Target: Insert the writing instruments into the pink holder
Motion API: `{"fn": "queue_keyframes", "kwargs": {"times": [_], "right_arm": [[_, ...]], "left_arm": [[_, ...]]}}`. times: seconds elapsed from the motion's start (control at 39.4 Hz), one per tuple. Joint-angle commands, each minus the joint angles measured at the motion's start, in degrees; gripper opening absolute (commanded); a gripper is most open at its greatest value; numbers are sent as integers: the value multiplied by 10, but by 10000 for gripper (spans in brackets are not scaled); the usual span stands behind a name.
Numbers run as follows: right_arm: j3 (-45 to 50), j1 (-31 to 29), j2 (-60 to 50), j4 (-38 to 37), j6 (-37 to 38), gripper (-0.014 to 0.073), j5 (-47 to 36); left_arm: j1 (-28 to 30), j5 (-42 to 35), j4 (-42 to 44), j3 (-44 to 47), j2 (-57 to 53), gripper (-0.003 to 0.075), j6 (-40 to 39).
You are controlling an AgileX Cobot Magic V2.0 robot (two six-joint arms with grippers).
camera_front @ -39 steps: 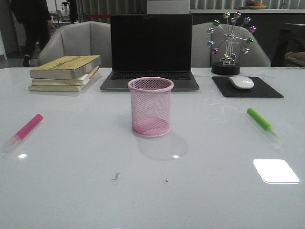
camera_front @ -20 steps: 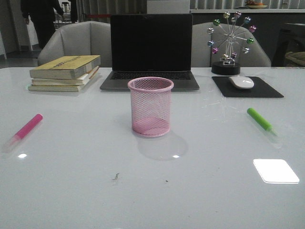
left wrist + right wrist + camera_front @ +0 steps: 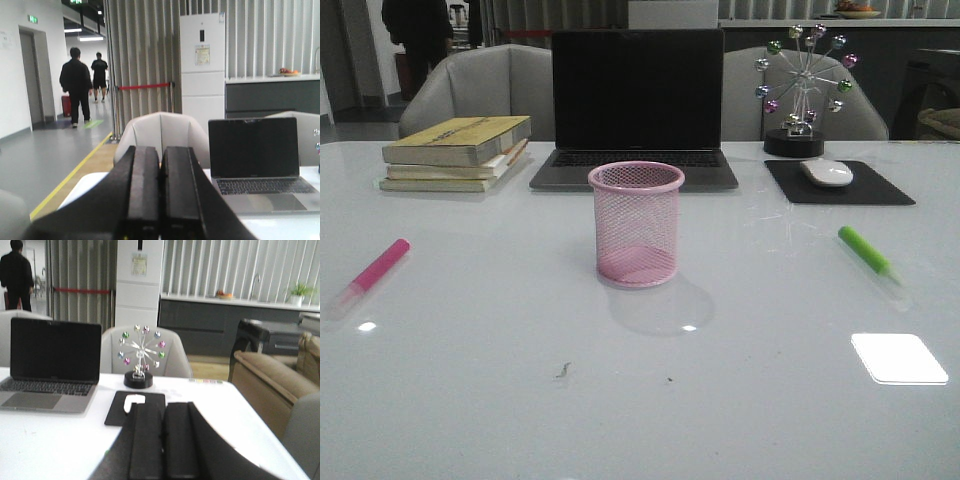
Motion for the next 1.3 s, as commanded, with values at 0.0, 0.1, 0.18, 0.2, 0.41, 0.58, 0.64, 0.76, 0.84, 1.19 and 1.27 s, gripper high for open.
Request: {"fn": "queue_keyframes", "kwargs": {"times": [0.0,0.1,0.18,0.2,0.41,0.58,0.64,0.76,0.84,1.19,1.27], "right_arm": [[-54,-1,57,-7,0,23,-46],[-97,-1,108,-7,0,23,-38],[-128,-1,150,-7,0,23,-23],[-136,-1,162,-7,0,23,-15],[-169,9,275,-6,0,23,24],[-169,9,347,-6,0,23,36],[-169,9,361,-6,0,23,36],[-169,9,370,-6,0,23,29],[-169,9,370,-6,0,23,27],[-169,9,370,-6,0,39,32],[-169,9,370,-6,0,96,38]], "left_arm": [[1,-42,-1,-44,57,92,-6],[1,-43,-1,-66,106,92,-6],[1,-43,-1,-80,140,92,-6],[1,-43,-1,-82,150,92,-6],[1,-38,-1,-86,216,92,-6],[1,-23,-1,-84,250,92,-6],[1,-7,-1,-83,258,92,-6],[1,0,-1,-83,279,92,-6],[1,0,-1,-83,288,92,-6],[1,-5,-1,-83,295,96,-6],[1,-5,-1,-83,295,117,-6]]}}
